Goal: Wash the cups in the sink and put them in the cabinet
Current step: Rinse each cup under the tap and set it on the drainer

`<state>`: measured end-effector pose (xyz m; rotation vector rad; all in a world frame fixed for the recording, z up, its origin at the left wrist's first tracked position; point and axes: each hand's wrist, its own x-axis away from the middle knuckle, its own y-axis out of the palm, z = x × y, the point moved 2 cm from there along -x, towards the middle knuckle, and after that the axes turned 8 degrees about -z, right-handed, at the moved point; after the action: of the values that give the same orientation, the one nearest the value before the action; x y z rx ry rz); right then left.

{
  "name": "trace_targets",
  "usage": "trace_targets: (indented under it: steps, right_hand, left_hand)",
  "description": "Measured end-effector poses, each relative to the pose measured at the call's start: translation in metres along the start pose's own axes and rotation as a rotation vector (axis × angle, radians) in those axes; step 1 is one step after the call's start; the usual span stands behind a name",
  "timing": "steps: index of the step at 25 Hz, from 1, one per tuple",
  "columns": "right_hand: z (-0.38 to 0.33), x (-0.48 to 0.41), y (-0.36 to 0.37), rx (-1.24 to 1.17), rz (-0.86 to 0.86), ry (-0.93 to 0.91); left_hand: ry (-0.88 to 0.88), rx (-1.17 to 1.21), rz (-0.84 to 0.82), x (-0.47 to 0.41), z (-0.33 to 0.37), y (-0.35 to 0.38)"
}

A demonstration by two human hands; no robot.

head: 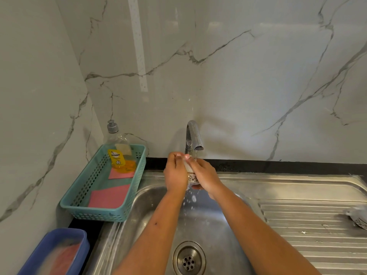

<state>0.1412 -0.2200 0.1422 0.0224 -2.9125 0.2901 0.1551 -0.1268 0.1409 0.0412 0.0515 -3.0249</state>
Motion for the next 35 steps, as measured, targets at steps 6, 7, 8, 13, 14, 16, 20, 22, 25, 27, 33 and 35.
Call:
trace_targets:
  steps: [6, 7, 8, 13, 14, 16, 20, 22, 25, 27, 33, 35]
  right_hand:
    - [0.013, -0.005, 0.006, -0.505, 0.113, 0.111]
    - [0.013, -0.004, 0.008, -0.346, 0.147, 0.01]
    - [0.011, -0.003, 0.008, -0.113, 0.204, -0.128]
    - [0.008, -0.007, -0.011, 0.535, 0.311, -0.525]
    - [0.006, -0.007, -0.012, 0.544, 0.304, -0.513]
    - [-0.001, -0.009, -0.009, 0.443, 0.348, -0.47]
    - [-0.014, -0.021, -0.01, 0.109, 0.313, -0.213]
    - [-0.015, -0.021, -0.008, 0.018, 0.309, -0.117]
    - [-0.019, -0.017, 0.012, 0.181, 0.274, -0.221]
    - [-0.012, -0.013, 0.025, 0.463, 0.17, -0.394]
    - [0.012, 0.003, 0.002, 0.94, 0.052, -0.821]
    - [0.014, 0.002, -0.002, 0.926, -0.046, -0.79]
  left_hand:
    - [-0.003, 0.183, -0.121, 0.023, -0.014, 0.01]
    - [-0.088, 0.2, -0.131, 0.019, -0.016, 0.008]
    - [-0.199, 0.247, -0.178, 0.014, -0.016, 0.007]
    - [-0.406, 0.351, -0.308, 0.01, -0.006, 0.012]
    - [-0.384, 0.403, -0.31, 0.01, -0.007, 0.014]
    - [-0.332, 0.457, -0.325, 0.007, -0.011, 0.01]
    - [-0.326, 0.429, -0.402, -0.001, -0.01, -0.007]
    - [-0.34, 0.414, -0.331, 0.003, -0.006, -0.004]
    - [-0.383, 0.549, -0.053, 0.005, -0.01, 0.004]
    - [-0.398, 0.683, 0.008, 0.001, -0.013, 0.005]
    - [-0.391, 0.586, -0.049, 0.007, -0.012, 0.001]
    - [-0.386, 0.515, -0.105, 0.01, -0.01, -0.001]
